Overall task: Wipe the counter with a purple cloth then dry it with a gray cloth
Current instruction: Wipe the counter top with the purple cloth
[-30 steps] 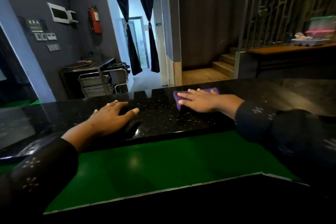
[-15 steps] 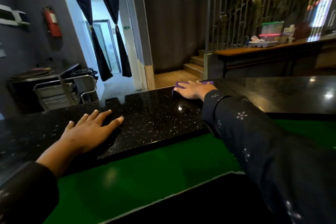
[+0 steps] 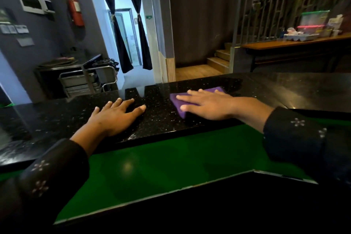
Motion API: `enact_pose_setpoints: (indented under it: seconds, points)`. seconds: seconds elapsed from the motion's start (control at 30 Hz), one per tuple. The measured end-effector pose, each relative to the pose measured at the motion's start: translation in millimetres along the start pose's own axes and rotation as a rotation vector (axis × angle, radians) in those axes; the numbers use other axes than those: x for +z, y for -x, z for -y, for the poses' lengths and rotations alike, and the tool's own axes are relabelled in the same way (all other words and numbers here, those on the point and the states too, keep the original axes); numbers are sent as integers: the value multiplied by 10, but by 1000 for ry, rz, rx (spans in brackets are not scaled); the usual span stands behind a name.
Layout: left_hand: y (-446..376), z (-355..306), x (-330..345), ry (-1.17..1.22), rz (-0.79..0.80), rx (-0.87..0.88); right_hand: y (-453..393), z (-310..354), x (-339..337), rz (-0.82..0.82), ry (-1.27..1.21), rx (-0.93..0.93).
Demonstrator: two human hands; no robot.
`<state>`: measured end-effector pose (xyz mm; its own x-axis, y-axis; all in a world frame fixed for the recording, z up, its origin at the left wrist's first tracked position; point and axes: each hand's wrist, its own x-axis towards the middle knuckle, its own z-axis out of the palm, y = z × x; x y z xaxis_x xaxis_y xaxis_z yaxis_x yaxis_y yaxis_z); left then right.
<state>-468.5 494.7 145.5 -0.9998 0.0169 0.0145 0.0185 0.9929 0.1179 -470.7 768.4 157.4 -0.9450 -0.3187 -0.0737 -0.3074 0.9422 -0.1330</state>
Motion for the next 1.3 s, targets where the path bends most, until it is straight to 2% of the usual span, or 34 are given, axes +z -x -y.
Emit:
enact_pose_setpoints:
  seconds: [0.1,0.2,0.3,0.43,0.47,0.53,0.57,0.6,0.63,0.7,0.77,0.9,0.97,1.2,1.3]
  points:
    - [-23,-10,0,0,-11,-15,-281,-213,-103,28,-28,202]
    - [-39,-18,8,9,-18,-16,-515,-19,-88,11,-55,295]
    - [-55,3,6,41,-18,-15,-480,494,7,19,-54,181]
    - [-72,21,-10,133,-16,-16,-22,977,176,-21,-10,-14]
    - [-58,20,-38,192,-6,2,113,1010,213,-43,0,-40]
    - [-43,120,-117,478,47,86,333,1028,244,-61,8,-68]
    - [5,211,-163,643,50,129,388,1024,232,-50,16,-69]
    - [71,340,-217,704,19,162,393,1020,212,-35,17,-61]
    - [132,494,-276,679,-29,185,342,1015,192,-26,12,-43]
    - [247,896,-323,413,-153,146,129,1010,150,1,12,13]
    - [383,1361,-333,150,-181,52,-143,1027,114,17,0,84]
    - [636,2031,-310,117,-143,-98,-533,1255,56,11,-49,237]
    - [718,2181,-309,109,-135,-98,-593,1484,70,22,-40,268]
    - [820,2608,-373,-56,-85,-161,-100,1976,325,32,42,-114]
    - [815,2631,-318,-15,-77,-175,-110,1947,262,28,58,-118]
